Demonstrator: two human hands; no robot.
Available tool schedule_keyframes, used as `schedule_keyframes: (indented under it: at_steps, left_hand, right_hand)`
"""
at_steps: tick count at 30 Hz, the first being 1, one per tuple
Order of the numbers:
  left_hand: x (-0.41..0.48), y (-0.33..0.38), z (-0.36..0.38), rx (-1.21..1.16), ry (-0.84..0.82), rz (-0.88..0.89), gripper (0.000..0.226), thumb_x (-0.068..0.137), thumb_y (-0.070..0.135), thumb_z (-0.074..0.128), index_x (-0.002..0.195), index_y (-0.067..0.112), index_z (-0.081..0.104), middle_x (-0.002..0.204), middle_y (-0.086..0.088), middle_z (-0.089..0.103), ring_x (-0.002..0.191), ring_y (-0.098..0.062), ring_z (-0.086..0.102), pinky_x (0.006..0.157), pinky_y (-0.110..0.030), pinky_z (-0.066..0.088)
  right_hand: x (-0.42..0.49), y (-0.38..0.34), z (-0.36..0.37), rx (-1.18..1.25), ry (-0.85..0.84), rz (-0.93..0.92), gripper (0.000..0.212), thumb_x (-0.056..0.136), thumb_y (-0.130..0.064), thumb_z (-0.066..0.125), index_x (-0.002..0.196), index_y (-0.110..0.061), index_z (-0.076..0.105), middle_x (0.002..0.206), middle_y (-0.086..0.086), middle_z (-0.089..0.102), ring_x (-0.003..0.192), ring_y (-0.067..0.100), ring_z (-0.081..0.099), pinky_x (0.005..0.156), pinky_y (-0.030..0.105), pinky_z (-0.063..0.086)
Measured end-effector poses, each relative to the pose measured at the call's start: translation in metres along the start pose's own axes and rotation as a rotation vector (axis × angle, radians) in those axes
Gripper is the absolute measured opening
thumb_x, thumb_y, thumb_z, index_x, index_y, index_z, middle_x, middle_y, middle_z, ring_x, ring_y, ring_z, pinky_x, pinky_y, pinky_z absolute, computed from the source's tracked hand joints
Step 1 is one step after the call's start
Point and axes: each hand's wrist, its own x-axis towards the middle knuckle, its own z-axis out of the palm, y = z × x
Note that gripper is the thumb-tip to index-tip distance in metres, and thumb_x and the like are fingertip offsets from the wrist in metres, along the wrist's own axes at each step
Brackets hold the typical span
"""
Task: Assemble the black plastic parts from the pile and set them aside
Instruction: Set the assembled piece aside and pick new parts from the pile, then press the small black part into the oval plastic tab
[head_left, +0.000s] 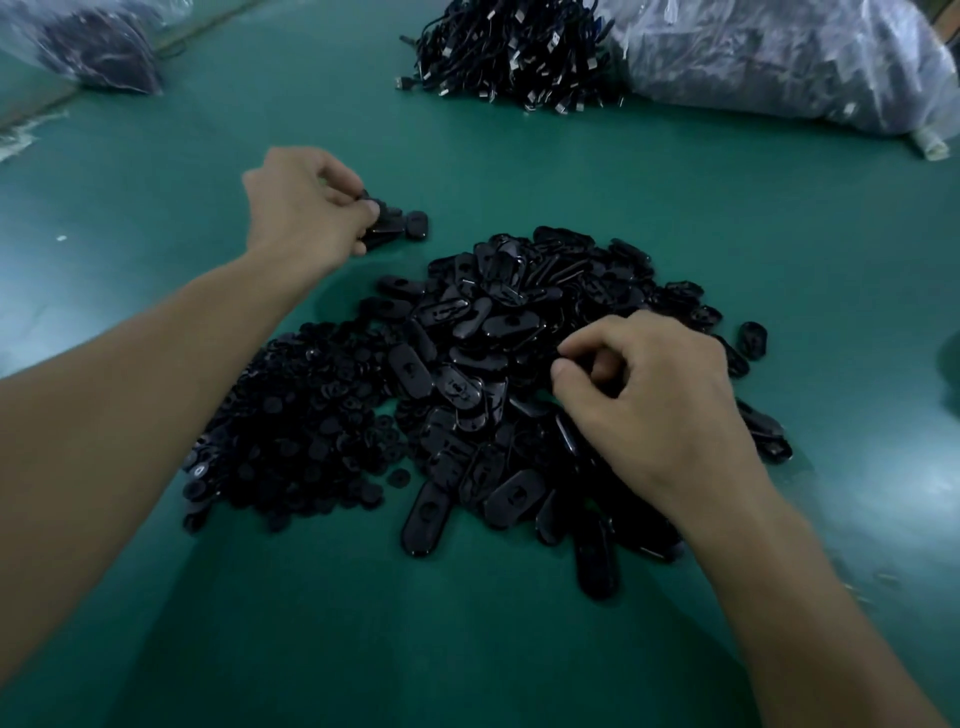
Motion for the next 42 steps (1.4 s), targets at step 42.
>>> schedule_keyframes:
  at_steps: [42]
  left_hand:
    - [-0.122,0.052,-0.027,-0.365,-0.809,-0.154,0.035,0.090,0.053,0.060,0.074,0.027,0.075,0.073,-0.010,0.075,0.031,-0.005,0.040,0.032,-0.011,0.028]
  right_hand:
    - [-0.008,-0.023,0.007,0.247,0.110,-0.139,0.017,0.103,-0.028,0.054,0.090,-0.021,0.062,0.066,-0.011,0.062,0.065,0.010,0.063,0.053,0.031,0.045]
